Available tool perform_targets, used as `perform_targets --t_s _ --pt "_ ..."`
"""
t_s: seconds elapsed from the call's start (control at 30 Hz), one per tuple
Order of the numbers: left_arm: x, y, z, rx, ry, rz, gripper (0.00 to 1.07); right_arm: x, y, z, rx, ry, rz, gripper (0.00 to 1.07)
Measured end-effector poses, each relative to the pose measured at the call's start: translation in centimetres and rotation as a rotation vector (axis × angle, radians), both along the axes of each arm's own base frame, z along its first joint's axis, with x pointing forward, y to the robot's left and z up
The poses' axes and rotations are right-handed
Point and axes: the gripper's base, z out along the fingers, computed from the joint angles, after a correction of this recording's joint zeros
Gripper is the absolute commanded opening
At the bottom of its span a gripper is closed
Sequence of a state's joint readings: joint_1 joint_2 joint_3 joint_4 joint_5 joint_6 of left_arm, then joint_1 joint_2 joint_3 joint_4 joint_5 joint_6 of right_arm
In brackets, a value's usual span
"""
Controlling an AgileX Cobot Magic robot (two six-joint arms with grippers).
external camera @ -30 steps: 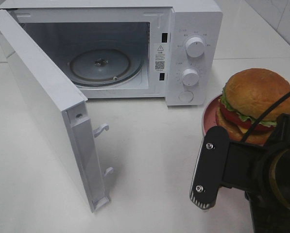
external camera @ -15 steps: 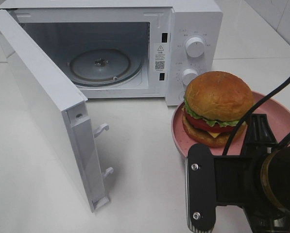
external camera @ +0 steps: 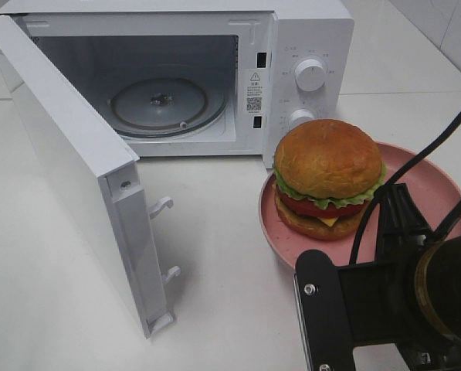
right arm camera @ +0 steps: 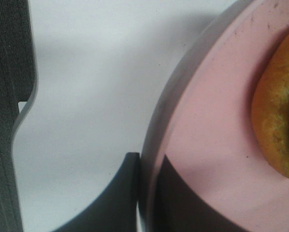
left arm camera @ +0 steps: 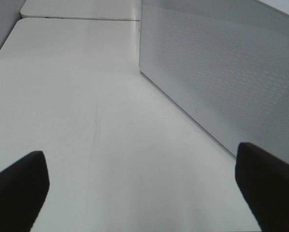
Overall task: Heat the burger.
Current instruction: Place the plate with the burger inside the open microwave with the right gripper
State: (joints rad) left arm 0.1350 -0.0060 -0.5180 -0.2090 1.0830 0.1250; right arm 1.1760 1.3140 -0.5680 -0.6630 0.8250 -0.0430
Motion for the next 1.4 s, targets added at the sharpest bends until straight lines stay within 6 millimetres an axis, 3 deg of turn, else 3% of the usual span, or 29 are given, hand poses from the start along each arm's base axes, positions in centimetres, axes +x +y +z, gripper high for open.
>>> perform_targets --t_s 0.3,0.47,1.07,1.4 --pt "0.0 0.0 0.0 0.000 0.000 0.000 0.98 0.1 0.7 -0.1 0.019 0.011 0.145 0.00" --pt "0.0 0.0 0.0 0.000 0.000 0.000 0.98 2.0 -0.3 -0.1 -0.001 0.016 0.154 0.00" --pt "0.0 0.0 0.0 0.000 0.000 0.000 0.98 5.1 -2.6 -0.5 0.015 0.115 0.342 0.00" --pt "0.0 0.0 0.0 0.000 0.000 0.000 0.98 7.1 -2.8 1.3 0.044 0.116 0.406 0.00"
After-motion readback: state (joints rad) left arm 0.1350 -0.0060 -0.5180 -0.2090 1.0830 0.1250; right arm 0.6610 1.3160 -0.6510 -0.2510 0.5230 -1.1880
